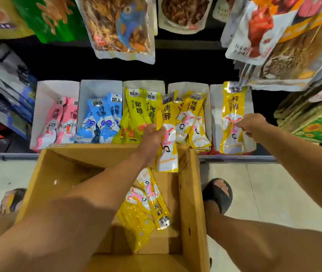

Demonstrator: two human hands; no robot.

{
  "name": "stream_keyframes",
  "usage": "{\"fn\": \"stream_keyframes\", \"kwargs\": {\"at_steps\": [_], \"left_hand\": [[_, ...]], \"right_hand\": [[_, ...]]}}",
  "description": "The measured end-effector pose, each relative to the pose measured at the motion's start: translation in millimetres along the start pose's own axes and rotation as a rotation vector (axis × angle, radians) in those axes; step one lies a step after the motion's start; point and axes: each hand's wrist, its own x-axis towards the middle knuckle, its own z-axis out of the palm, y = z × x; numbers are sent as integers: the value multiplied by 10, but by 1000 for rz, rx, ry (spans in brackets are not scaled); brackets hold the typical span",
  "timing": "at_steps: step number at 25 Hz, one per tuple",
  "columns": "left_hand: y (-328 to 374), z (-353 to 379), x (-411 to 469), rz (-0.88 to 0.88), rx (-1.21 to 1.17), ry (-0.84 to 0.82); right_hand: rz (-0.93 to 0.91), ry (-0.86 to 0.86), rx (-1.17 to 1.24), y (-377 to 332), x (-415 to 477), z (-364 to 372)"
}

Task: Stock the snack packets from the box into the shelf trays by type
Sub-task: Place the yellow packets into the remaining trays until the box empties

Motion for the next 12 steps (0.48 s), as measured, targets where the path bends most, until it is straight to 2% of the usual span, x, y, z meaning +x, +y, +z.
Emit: {"fn": "stream_keyframes", "kwargs": {"at_steps": [2, 6, 9, 12], "left_hand": [[-34, 17, 61, -25, -60, 12], [-169, -22, 195, 8, 41, 22], [-209, -53, 230, 36, 31, -27], [-194, -46, 206, 54, 24, -20]], "right_hand": [[-12, 55, 42, 28, 212, 68], [-31, 90, -19, 115, 430, 285], [-20, -101, -75, 189, 374, 467], [-16, -318, -327, 298, 334, 605]]}}
